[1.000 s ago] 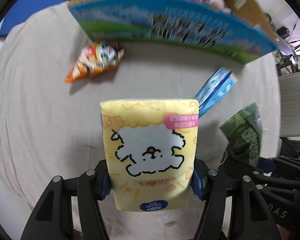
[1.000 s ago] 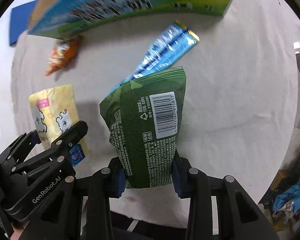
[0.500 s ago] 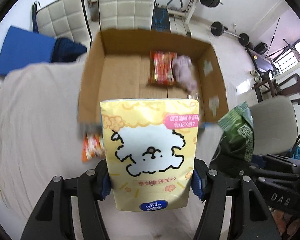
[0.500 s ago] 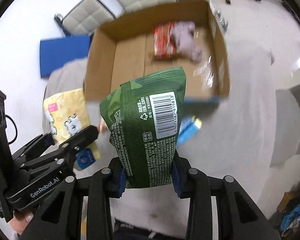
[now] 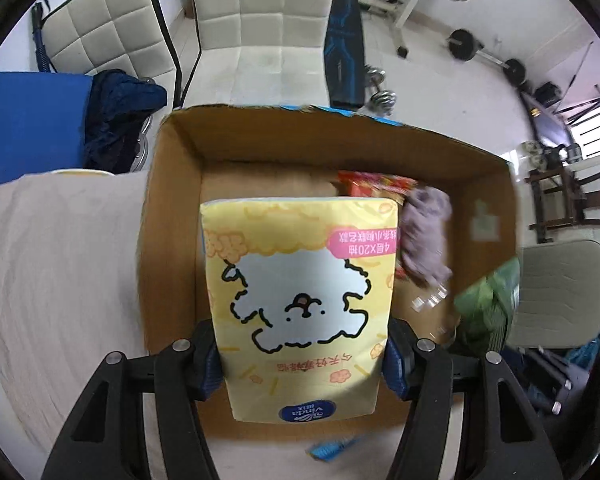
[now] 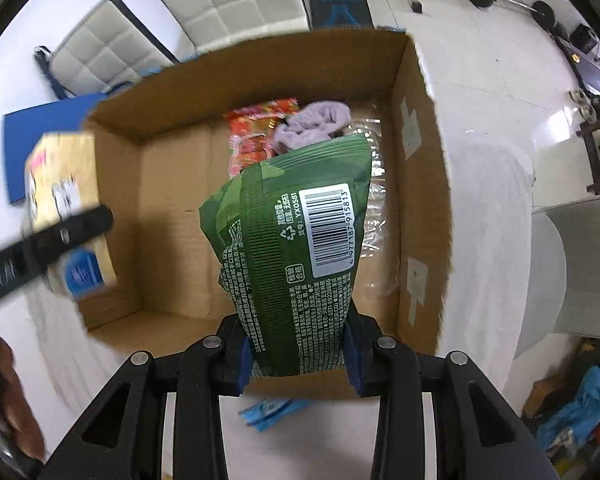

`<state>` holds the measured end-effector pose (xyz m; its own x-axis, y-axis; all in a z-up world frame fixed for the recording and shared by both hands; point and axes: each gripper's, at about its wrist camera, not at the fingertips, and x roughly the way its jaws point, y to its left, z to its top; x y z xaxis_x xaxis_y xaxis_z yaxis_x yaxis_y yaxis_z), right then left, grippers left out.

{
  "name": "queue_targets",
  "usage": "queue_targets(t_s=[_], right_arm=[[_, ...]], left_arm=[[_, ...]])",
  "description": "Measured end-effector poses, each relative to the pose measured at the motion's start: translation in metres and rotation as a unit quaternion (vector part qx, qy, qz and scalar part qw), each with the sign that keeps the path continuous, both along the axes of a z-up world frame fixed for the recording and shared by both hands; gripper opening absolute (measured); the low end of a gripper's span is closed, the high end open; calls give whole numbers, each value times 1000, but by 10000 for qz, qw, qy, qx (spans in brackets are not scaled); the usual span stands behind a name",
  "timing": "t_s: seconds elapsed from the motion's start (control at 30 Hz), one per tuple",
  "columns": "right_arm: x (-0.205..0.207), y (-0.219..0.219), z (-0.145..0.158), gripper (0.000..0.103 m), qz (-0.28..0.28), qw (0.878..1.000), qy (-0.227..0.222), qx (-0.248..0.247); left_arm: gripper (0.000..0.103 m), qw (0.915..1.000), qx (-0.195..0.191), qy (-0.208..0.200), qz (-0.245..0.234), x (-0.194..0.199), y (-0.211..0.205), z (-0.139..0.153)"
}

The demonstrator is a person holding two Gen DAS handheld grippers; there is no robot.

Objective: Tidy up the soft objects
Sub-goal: 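Carry tissue pack and green bag into the box and release both, then grasp the orange panda bag with left tool while right grasps blue stick snack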

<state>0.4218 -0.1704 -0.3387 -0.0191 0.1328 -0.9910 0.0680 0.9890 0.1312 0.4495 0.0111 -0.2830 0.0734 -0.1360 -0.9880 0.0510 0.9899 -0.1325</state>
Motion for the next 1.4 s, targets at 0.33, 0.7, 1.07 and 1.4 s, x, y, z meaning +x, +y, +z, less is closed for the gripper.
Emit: queue_targets(t_s=[0.33,0.7,1.07,1.4], right_arm=[[11,11,-60,39,139,9979,546,-334],[9,11,-83,57,128,9956,890,-247],[-2,-6,-41,85,-28,9977,683,0],[-29,-6,12,102,-15,9997,0,-230]], left_arm=[[60,9976,164,665,-130,56,-8,-75],[75,9944,21,1057,-50,65,-5,-106],[99,9987,-82,492,42,44,5,-46],[99,9989,165,-393,-170,-19,-1,14]])
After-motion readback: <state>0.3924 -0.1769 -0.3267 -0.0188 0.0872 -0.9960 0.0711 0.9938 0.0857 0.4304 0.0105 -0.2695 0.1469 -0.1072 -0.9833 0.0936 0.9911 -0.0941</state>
